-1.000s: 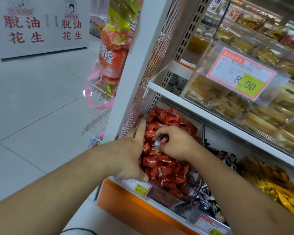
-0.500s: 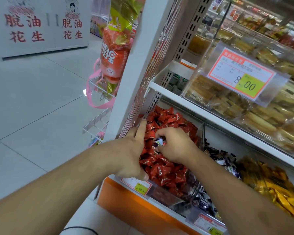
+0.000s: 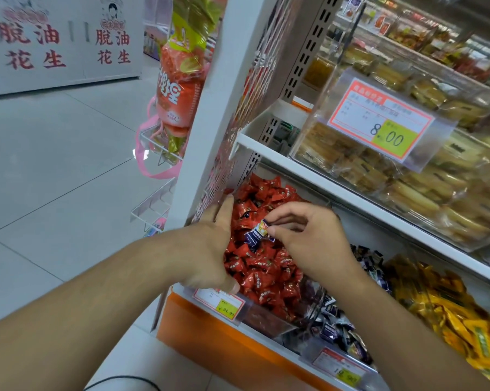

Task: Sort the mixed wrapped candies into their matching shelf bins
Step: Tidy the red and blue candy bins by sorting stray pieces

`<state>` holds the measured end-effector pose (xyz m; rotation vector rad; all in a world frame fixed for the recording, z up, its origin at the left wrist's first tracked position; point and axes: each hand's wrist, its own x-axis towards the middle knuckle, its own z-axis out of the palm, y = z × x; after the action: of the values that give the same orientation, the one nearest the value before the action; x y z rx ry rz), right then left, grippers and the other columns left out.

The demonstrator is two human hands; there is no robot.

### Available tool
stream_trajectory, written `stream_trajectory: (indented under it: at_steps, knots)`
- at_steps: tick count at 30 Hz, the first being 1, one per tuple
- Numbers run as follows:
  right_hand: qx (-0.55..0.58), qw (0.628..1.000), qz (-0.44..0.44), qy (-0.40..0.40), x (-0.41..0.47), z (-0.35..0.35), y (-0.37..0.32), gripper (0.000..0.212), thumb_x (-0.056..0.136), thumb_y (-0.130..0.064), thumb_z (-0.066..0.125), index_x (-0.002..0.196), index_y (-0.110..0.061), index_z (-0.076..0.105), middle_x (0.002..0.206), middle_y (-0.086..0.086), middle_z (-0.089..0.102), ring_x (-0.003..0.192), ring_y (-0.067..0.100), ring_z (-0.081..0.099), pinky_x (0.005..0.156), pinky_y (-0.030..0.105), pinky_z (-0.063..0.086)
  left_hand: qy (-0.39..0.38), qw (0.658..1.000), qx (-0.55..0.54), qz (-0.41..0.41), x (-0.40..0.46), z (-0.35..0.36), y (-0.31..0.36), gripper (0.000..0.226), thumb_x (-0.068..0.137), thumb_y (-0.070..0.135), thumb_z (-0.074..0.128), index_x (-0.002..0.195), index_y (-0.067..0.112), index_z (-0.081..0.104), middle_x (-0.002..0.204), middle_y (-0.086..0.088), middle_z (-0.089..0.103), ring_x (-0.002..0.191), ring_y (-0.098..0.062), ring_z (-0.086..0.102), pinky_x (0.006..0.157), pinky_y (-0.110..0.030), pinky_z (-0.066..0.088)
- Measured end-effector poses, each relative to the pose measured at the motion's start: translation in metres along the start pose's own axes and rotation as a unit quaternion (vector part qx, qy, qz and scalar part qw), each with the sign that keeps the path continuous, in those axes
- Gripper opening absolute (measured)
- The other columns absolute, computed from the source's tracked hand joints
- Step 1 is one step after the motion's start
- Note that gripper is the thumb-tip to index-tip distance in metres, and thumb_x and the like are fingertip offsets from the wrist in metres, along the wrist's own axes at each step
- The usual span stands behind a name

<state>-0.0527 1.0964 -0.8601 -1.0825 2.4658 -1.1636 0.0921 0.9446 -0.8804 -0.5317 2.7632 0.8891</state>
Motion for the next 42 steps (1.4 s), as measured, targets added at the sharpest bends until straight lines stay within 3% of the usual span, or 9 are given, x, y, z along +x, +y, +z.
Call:
stream_trajectory:
  at_steps: [4,8,11,17,22,27,32,36,42]
  knots:
    - [0.075,0.997,0.003,0.034,-0.024,-0.016,-0.006,0.022,0.085,-0.003,0.083,0.085,-0.024,0.08,0.086,-0.006,0.078,0.083,0.01,0.075,0.08,0.026,0.062,0.133,0.984,-0.004,0.119,-0.002,-0.002,0.013,0.118,0.077,0.058,0.08,0.163,0.03,0.004,0.164,0.02,-0.009,0.154,-0.008,0.005,0.121,-0.021,0.016]
    - [0.139,0.989,0.006,0.053,-0.049,-0.034,-0.006,0.022,0.083,-0.001,0.084,0.09,-0.021,0.079,0.091,-0.003,0.078,0.085,0.013,0.076,0.079,0.024,0.061,0.16,0.967,-0.097,0.175,0.001,0.006,0.035,0.035,0.092,0.053,0.067,0.125,0.045,0.061,0.122,0.022,0.064,0.112,0.001,0.06,0.102,-0.033,0.05]
    - [0.139,0.987,0.012,0.075,-0.065,-0.046,0.004,0.025,0.084,-0.001,0.084,0.093,-0.024,0.078,0.094,-0.005,0.078,0.087,0.012,0.076,0.081,0.025,0.061,0.138,0.958,-0.193,0.16,0.0,0.014,0.049,0.012,0.098,0.03,0.068,0.106,0.039,0.068,0.088,0.014,0.074,0.08,-0.001,0.072,0.081,-0.04,0.06]
    - [0.017,0.977,0.089,0.193,-0.088,-0.08,0.044,0.028,0.093,-0.016,0.078,0.114,-0.034,0.073,0.11,-0.012,0.075,0.098,0.006,0.073,0.084,0.036,0.064,0.158,0.945,-0.256,0.132,0.009,0.028,0.06,0.007,0.093,0.026,0.074,0.092,0.031,0.069,0.072,0.007,0.072,0.077,-0.006,0.073,0.08,-0.046,0.06]
    - [-0.172,0.975,0.095,0.102,-0.09,-0.096,0.057,0.058,0.1,-0.033,0.067,0.152,-0.044,0.044,0.152,-0.016,0.052,0.114,0.009,0.065,0.081,0.015,0.053,0.162,0.943,-0.265,0.12,0.011,0.04,0.077,0.009,0.088,0.036,0.079,0.093,0.032,0.073,0.077,0.008,0.071,0.086,0.0,0.071,0.099,-0.032,0.053]
    - [0.007,1.0,0.01,-0.01,-0.096,-0.082,0.044,0.014,0.099,-0.033,0.07,0.109,-0.043,0.071,0.105,-0.015,0.071,0.099,0.007,0.068,0.087,0.04,0.059,0.131,0.93,-0.301,0.166,0.002,0.05,0.103,0.004,0.085,0.038,0.078,0.089,0.039,0.078,0.074,0.006,0.069,0.08,-0.009,0.071,0.077,-0.025,0.052]
    - [-0.054,0.992,0.048,0.101,-0.096,-0.094,0.05,0.005,0.098,-0.034,0.07,0.098,-0.039,0.071,0.086,-0.014,0.071,0.078,0.006,0.066,0.071,0.033,0.058,0.154,0.944,-0.26,0.135,0.005,0.05,0.089,0.013,0.089,0.029,0.079,0.098,0.038,0.073,0.085,0.014,0.073,0.09,-0.002,0.069,0.088,-0.027,0.053]
    - [-0.263,0.95,0.121,0.117,-0.091,-0.107,0.065,0.055,0.099,-0.035,0.067,0.151,-0.029,0.05,0.133,0.002,0.064,0.113,0.018,0.061,0.092,0.033,0.055,0.254,0.953,-0.144,0.083,0.017,0.037,0.058,0.025,0.087,0.016,0.077,0.102,0.034,0.067,0.088,0.018,0.07,0.087,0.004,0.064,0.077,-0.008,0.047]
    - [-0.189,0.982,-0.006,-0.008,-0.086,-0.07,0.049,0.049,0.104,-0.045,0.056,0.152,-0.042,0.044,0.156,-0.029,0.037,0.144,-0.005,0.031,0.109,0.006,0.014,0.298,0.953,-0.035,0.045,0.03,0.027,0.023,0.03,0.086,0.008,0.071,0.114,0.021,0.07,0.094,0.012,0.068,0.085,0.0,0.064,0.079,-0.008,0.044]
